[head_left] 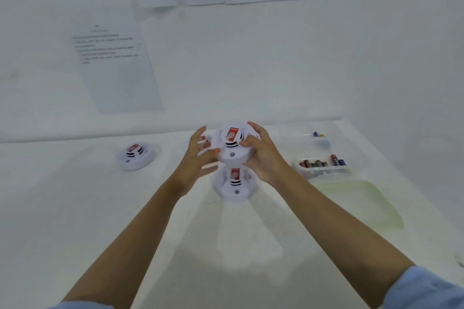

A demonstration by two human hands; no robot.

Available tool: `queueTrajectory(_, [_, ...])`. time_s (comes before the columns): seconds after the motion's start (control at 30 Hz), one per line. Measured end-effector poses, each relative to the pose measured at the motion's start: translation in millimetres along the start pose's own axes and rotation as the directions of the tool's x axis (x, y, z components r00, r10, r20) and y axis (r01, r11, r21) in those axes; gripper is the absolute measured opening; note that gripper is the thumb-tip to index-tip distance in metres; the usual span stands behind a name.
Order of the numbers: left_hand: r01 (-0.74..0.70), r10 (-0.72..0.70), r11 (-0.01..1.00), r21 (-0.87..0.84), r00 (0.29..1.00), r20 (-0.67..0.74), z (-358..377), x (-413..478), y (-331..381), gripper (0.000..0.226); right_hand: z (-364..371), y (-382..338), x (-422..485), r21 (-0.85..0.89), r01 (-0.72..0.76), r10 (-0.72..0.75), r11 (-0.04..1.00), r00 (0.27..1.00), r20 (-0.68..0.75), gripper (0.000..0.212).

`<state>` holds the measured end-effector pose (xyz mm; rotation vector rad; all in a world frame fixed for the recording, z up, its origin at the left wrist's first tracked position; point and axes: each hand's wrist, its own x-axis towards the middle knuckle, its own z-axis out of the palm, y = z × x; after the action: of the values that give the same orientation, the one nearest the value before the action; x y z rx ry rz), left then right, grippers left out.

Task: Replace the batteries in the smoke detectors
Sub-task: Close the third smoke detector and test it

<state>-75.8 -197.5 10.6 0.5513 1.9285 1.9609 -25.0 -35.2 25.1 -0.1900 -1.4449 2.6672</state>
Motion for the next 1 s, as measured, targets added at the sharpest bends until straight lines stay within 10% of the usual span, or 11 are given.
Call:
queueTrajectory(0.17, [0.117,-0.107,0.985,-0.125,0.990,0.087,-50,-17,-12,0.062,45,53,8,0.024,-0.027,0.026,0.999,0.999,0.043,0.056])
queueTrajectory(0.33, [0.121,-0.115,0.989,-0.089,0.991,0.071,-92,-32,-31,0.061,67,88,7,-0.315,-0.021,0.043,0.949,0.997,0.063,0.052])
queueTrajectory(0.6, [0.124,-0.125,0.991,-0.055,0.992,-0.014,-129,-52,-48,0.062,93,130,8,-0.542,-0.054,0.098,0.839,0.994,0.054,0.100])
queueTrajectory(1.0, [0.014,-0.008,0.999,0.042,0.992,-0.123,-147,-58,-64,0.064,111,151,12,-0.648,0.046,-0.003,0.761,0.998,0.067,0.088])
